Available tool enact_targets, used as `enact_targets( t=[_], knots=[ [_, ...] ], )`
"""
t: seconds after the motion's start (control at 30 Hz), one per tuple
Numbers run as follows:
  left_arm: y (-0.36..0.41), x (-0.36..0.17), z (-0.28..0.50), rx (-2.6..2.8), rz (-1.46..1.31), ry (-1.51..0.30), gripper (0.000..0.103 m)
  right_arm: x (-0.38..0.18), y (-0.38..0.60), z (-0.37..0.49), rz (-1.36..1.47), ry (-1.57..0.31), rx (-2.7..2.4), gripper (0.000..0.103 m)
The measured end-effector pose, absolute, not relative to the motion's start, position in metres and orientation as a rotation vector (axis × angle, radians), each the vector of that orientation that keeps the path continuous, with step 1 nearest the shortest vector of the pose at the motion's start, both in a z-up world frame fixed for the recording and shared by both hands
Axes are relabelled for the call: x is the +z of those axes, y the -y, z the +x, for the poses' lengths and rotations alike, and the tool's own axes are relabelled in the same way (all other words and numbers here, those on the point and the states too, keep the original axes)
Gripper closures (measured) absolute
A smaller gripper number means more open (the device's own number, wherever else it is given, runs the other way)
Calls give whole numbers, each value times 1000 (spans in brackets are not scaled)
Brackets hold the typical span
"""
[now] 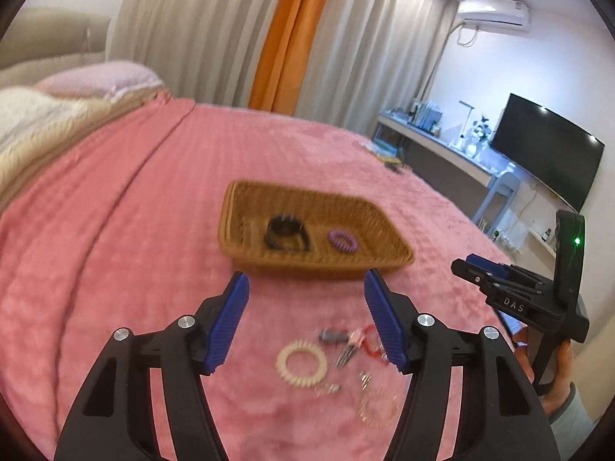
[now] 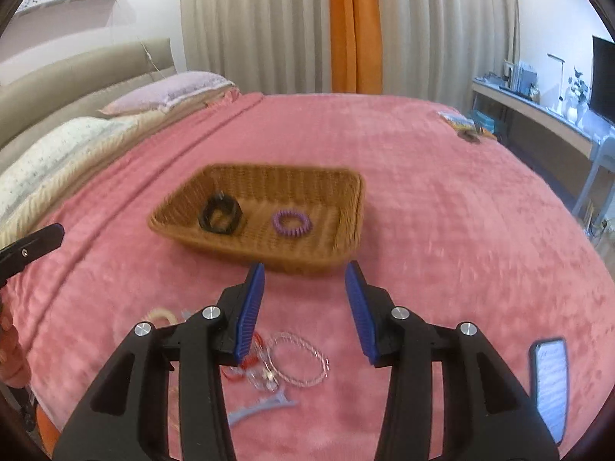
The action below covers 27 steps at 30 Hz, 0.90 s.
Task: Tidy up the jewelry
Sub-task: 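Grasp the cream coil hair tie with the left tool while the right tool grasps the clear bead bracelet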
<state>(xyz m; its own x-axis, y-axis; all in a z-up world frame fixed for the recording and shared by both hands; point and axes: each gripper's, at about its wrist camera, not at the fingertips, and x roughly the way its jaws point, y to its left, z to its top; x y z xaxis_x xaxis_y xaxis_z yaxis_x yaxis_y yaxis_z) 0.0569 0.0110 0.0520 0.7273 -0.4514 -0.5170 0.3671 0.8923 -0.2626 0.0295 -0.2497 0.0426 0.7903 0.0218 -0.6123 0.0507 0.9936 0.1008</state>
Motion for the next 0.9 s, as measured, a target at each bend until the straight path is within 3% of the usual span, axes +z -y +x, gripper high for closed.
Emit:
enact_targets(
  t=[0.37, 0.9],
  knots=[
    [-5, -31, 80, -412, -143, -780, 47, -37, 255, 43, 144, -817, -41, 63],
    [22, -63, 94, -351, -34, -896, 61, -66, 241, 60, 61, -914, -51, 68]
  ],
)
